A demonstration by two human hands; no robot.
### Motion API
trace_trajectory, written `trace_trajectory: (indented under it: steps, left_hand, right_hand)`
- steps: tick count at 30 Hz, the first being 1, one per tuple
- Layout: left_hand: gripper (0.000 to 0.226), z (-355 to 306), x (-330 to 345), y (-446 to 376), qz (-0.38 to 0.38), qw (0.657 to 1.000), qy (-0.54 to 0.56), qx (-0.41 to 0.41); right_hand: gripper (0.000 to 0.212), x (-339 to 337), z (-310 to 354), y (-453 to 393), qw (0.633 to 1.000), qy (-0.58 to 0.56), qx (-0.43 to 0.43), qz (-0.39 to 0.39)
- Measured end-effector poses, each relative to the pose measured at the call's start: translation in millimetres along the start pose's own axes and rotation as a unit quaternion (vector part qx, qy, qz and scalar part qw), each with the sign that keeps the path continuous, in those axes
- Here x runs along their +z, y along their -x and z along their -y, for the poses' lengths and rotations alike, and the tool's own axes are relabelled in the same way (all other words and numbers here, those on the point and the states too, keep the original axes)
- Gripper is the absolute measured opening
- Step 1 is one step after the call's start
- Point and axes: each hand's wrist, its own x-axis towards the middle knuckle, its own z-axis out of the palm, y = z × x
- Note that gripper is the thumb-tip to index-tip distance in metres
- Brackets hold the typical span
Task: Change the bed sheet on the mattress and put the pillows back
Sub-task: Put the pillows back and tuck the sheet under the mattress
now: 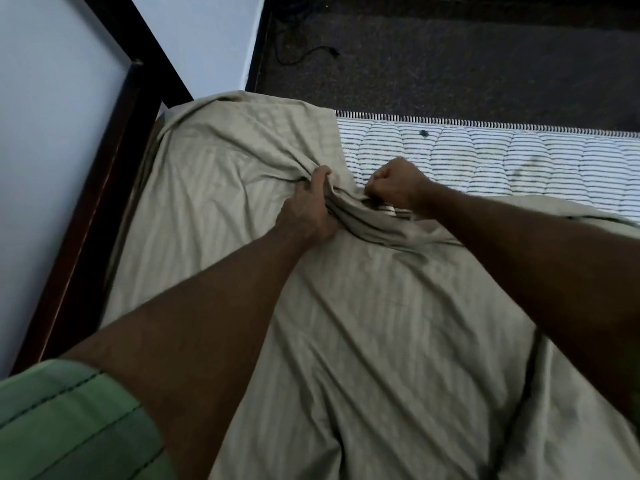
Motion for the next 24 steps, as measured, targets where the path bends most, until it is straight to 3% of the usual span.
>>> trace_trajectory:
  steps: [3,5,6,8,10,12,14,17,22,24]
  left_hand:
    - [0.117,-2,-4,0,0.000,1.000,-0.001,-0.015]
    - [0.123,-9,-7,-5,-0.002,1.000,-0.008,-0.021]
    - [0.124,-13,-9,-8,-0.001,1.000,-0.012,-0.023]
    - [0.122,-22,-13,-12,-0.001,0.999,-0.022,-0.034]
    - [0.110,-29,-19,-14,-0.007,0.997,-0.061,-0.037]
    - [0.087,-37,-23,-16,-0.040,0.993,-0.114,-0.010]
    - [0.065,-42,-24,-19,-0.060,0.988,-0.141,0.026]
    - [0.060,-48,-18,-23,-0.030,0.987,-0.144,0.070]
    - [0.055,-62,2,-21,0.006,0.985,-0.138,0.100]
    - [0.051,-67,12,-19,0.014,0.985,-0.137,0.103]
  right_hand:
    - [0.025,-30,31,-30,0.991,0.089,0.012,-0.101]
    - [0.016,-56,60,-50,0.976,0.007,-0.029,-0.214]
    - [0.023,-67,73,-59,0.966,-0.078,-0.069,-0.238]
    - [0.065,-77,85,-69,0.948,-0.209,-0.130,-0.200]
    - [0.089,-69,80,-67,0.966,-0.183,-0.116,-0.144]
    - [0.084,-56,60,-57,0.984,-0.061,-0.056,-0.156]
    - [0.062,-44,30,-43,0.983,0.080,0.018,-0.167]
    - [0.041,-29,-8,-20,0.977,0.164,0.039,-0.131]
    - [0.064,-21,-30,7,0.955,0.223,0.071,-0.180]
    - [0.060,-26,-34,12,0.949,0.185,0.109,-0.229]
